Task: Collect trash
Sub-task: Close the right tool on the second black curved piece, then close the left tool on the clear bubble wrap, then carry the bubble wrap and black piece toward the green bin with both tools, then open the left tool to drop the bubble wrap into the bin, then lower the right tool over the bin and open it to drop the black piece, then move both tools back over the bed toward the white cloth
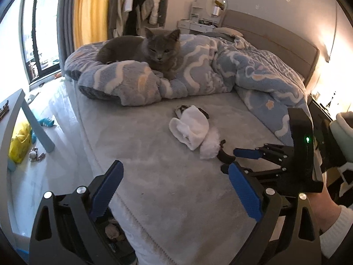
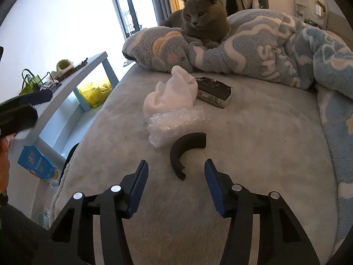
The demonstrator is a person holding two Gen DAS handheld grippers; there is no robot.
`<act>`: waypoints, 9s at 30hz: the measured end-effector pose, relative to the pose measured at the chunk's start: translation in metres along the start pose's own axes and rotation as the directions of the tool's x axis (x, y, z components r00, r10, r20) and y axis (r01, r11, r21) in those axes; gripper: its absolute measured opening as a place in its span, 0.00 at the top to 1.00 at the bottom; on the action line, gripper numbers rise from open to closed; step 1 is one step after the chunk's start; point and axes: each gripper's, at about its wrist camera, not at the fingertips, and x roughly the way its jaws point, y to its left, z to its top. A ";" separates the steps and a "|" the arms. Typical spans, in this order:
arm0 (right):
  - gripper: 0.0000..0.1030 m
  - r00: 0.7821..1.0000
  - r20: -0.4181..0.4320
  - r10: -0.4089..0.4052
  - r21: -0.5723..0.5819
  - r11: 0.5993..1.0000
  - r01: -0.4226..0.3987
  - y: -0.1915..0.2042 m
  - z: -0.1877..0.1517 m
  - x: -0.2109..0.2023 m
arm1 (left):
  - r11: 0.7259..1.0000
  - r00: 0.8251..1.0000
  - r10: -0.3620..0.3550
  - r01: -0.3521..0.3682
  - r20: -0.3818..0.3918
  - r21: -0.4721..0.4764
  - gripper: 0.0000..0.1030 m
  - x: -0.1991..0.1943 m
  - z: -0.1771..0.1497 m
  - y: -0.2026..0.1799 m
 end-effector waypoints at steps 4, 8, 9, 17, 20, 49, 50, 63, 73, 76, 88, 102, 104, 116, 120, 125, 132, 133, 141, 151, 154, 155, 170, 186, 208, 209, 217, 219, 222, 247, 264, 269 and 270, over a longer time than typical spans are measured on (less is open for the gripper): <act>0.56 1.000 -0.006 0.021 -0.009 1.000 -0.021 0.001 0.002 0.006 | 0.999 1.000 -0.012 0.013 -0.022 0.040 0.20 0.012 -0.002 -0.008; 0.71 1.000 -0.011 0.025 -0.040 0.999 -0.025 0.005 0.006 0.010 | 0.997 0.999 -0.041 0.043 -0.027 0.063 0.26 0.022 0.001 -0.012; 0.78 1.000 -0.016 0.020 -0.050 0.999 -0.021 0.005 0.007 0.012 | 0.996 0.998 -0.057 0.059 -0.026 0.062 0.26 0.025 0.003 -0.013; 0.90 0.999 -0.034 0.029 -0.072 0.997 -0.032 -0.004 0.009 0.011 | 0.987 0.989 -0.136 0.141 -0.061 0.080 0.38 0.054 0.007 -0.025; 0.90 0.999 -0.033 0.040 -0.076 0.996 -0.042 -0.007 0.009 0.008 | 0.984 0.986 -0.150 0.156 -0.077 0.085 0.40 0.064 0.008 -0.028; 0.90 0.999 0.046 0.001 0.041 0.999 -0.003 -0.078 0.004 -0.033 | 0.983 0.972 -0.169 0.179 -0.166 0.051 0.63 0.138 0.007 -0.045; 0.90 0.999 0.050 -0.001 0.044 0.999 -0.001 -0.078 0.004 -0.036 | 0.981 0.970 -0.176 0.187 -0.168 0.046 0.64 0.138 0.007 -0.045; 0.90 0.998 0.063 0.006 0.026 1.000 -0.008 -0.052 0.011 -0.040 | 0.968 0.953 -0.237 0.248 -0.188 0.040 0.64 0.113 -0.002 -0.046; 0.90 0.997 0.062 0.040 0.010 0.999 -0.041 -0.021 0.012 -0.036 | 0.975 0.960 -0.195 0.212 -0.201 0.067 0.65 0.087 -0.022 -0.041; 0.90 0.997 0.064 0.051 0.001 0.999 -0.051 -0.009 0.013 -0.035 | 0.978 0.963 -0.181 0.197 -0.197 0.064 0.65 0.077 -0.026 -0.036; 0.90 0.994 0.064 0.094 -0.042 0.995 -0.092 0.039 0.019 -0.027 | 0.991 0.979 -0.128 0.134 -0.161 0.026 0.65 0.035 -0.041 0.002; 0.90 0.986 0.052 0.159 -0.116 0.981 -0.152 0.107 0.035 -0.013 | 0.997 0.993 -0.032 0.024 -0.116 -0.074 0.65 0.002 -0.059 0.067; 0.90 0.985 0.049 0.167 -0.125 0.979 -0.160 0.116 0.038 -0.011 | 0.996 0.992 -0.020 0.009 -0.125 -0.085 0.65 0.000 -0.064 0.077; 0.90 0.977 0.020 0.211 -0.173 0.964 -0.204 0.169 0.049 0.009 | 0.983 0.978 0.082 -0.111 -0.193 -0.145 0.65 -0.010 -0.093 0.142; 0.90 0.974 0.006 0.225 -0.186 0.958 -0.220 0.185 0.050 0.016 | 0.977 0.971 0.089 -0.128 -0.220 -0.171 0.65 -0.008 -0.105 0.160; 0.90 0.970 -0.007 0.242 -0.196 0.951 -0.238 0.205 0.055 0.027 | 0.970 0.959 0.085 -0.142 -0.269 -0.198 0.65 0.000 -0.122 0.182; 0.90 0.963 -0.026 0.267 -0.215 0.940 -0.266 0.232 0.058 0.038 | 0.964 0.932 0.071 -0.156 -0.355 -0.215 0.65 0.015 -0.151 0.202; 0.90 0.962 -0.029 0.270 -0.218 0.938 -0.270 0.236 0.058 0.039 | 0.963 0.927 0.070 -0.159 -0.368 -0.219 0.65 0.017 -0.155 0.205; 0.90 0.956 -0.051 0.288 -0.230 0.928 -0.292 0.260 0.059 0.051 | 0.952 0.886 0.036 -0.171 -0.463 -0.255 0.64 0.027 -0.189 0.223; 0.90 0.953 -0.076 0.293 -0.227 0.926 -0.302 0.278 0.059 0.068 | 0.963 0.884 0.070 -0.182 -0.462 -0.201 0.44 0.014 -0.200 0.230; 0.90 0.953 -0.086 0.290 -0.224 0.926 -0.302 0.281 0.058 0.074 | 0.964 0.895 0.083 -0.184 -0.438 -0.193 0.41 0.006 -0.197 0.232; 0.90 0.953 -0.091 0.289 -0.226 0.926 -0.302 0.283 0.057 0.076 | 0.964 0.900 0.084 -0.182 -0.427 -0.193 0.40 0.002 -0.195 0.232; 0.90 0.945 -0.176 0.277 -0.224 0.923 -0.312 0.309 0.046 0.117 | 0.958 0.951 0.120 -0.185 -0.284 -0.217 0.45 -0.051 -0.176 0.251; 0.90 0.929 -0.299 0.216 -0.229 0.929 -0.290 0.334 0.017 0.172 | 0.955 0.982 0.133 -0.163 -0.132 -0.246 0.62 -0.114 -0.152 0.255; 0.90 0.850 -0.526 0.022 -0.323 0.920 -0.223 0.340 -0.065 0.237 | 0.948 0.990 0.144 -0.138 0.001 -0.285 0.68 -0.170 -0.119 0.249; 0.90 0.847 -0.531 0.013 -0.324 0.921 -0.217 0.339 -0.067 0.239 | 0.949 0.990 0.142 -0.134 0.006 -0.284 0.68 -0.171 -0.118 0.248; 0.55 0.827 -0.560 -0.055 -0.329 0.930 -0.161 0.321 -0.082 0.246 | 0.950 0.990 0.130 -0.109 0.054 -0.294 0.68 -0.181 -0.105 0.245; 0.55 0.829 -0.557 -0.048 -0.326 0.931 -0.165 0.320 -0.081 0.242 | 0.950 0.989 0.133 -0.108 0.068 -0.292 0.68 -0.184 -0.101 0.242; 0.55 0.840 -0.543 -0.028 -0.322 0.930 -0.177 0.319 -0.076 0.235 | 0.952 0.986 0.145 -0.116 0.083 -0.282 0.67 -0.186 -0.094 0.235; 0.48 0.947 -0.253 0.198 -0.332 0.902 -0.277 0.290 0.016 0.113 | 0.968 0.982 0.152 -0.125 0.114 -0.216 0.50 -0.156 -0.042 0.181; 0.37 0.990 -0.052 0.134 -0.266 0.953 -0.143 0.190 0.064 0.058 | 0.986 0.990 0.102 -0.088 0.098 -0.142 0.35 -0.108 -0.010 0.134; 0.35 0.996 -0.022 0.090 -0.254 0.963 -0.092 0.162 0.066 0.050 | 0.990 0.992 0.096 -0.087 0.077 -0.113 0.32 -0.087 0.000 0.120; 0.35 0.997 -0.016 0.079 -0.248 0.965 -0.080 0.154 0.067 0.048 | 0.990 0.993 0.096 -0.087 0.075 -0.110 0.31 -0.084 0.002 0.118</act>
